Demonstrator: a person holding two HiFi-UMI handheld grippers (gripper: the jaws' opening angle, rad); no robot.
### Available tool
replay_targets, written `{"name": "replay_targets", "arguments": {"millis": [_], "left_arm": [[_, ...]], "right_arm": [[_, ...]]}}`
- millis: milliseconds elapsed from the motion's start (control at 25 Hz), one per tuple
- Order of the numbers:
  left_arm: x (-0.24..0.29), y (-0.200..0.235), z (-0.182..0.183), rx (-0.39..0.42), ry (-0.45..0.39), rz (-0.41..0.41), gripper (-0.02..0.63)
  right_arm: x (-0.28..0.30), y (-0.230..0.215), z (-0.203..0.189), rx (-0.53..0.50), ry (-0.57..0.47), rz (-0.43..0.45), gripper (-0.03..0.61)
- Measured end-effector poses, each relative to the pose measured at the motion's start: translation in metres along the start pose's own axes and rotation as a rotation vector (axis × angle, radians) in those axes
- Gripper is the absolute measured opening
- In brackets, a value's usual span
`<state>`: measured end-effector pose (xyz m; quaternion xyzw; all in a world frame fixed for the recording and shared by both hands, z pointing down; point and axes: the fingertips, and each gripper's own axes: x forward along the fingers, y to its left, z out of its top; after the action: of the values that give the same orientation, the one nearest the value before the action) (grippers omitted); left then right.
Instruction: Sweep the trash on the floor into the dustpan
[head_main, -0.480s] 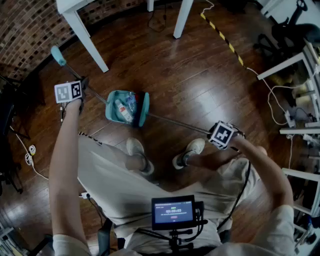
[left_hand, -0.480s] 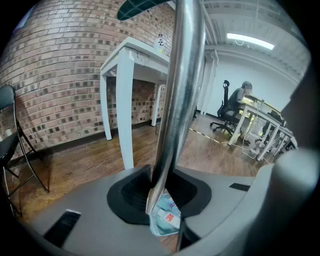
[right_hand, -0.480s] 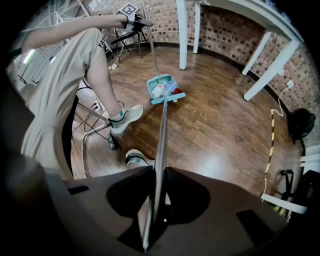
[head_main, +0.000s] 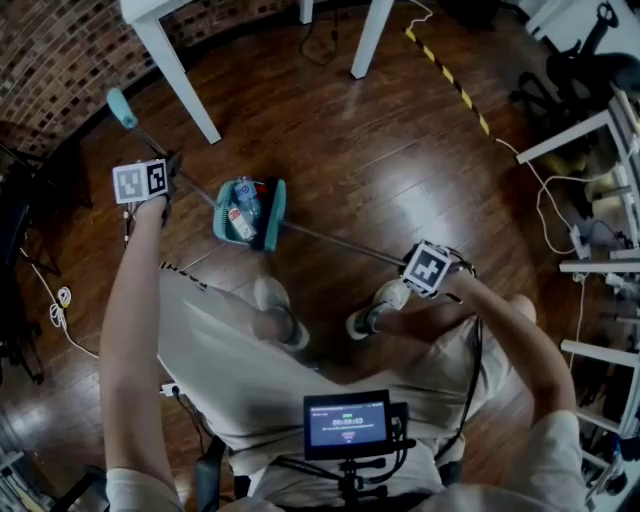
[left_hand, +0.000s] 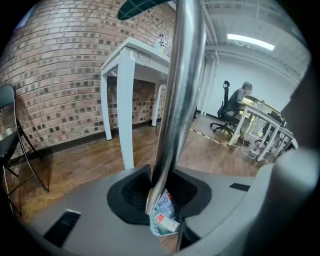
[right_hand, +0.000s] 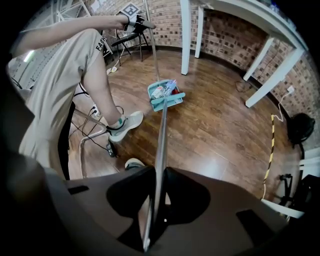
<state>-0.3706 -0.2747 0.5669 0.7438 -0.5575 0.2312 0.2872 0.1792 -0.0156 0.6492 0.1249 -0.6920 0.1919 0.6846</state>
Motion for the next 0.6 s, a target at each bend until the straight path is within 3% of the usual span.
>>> {"name": "replay_targets", "arguments": {"millis": [400, 600], "left_arm": [[0.0, 0.003, 0.0, 0.001, 0.001, 0.006, 0.08], [-0.003, 0.002, -0.002, -0.014, 0.006, 0.004, 0.08]], "right_arm": [[-0.05, 0.005, -0.043, 0.039, 0.032, -0.013, 0.098], [-0.068, 0.005, -0.069, 0.124, 0.018, 0.004, 0.098]]}}
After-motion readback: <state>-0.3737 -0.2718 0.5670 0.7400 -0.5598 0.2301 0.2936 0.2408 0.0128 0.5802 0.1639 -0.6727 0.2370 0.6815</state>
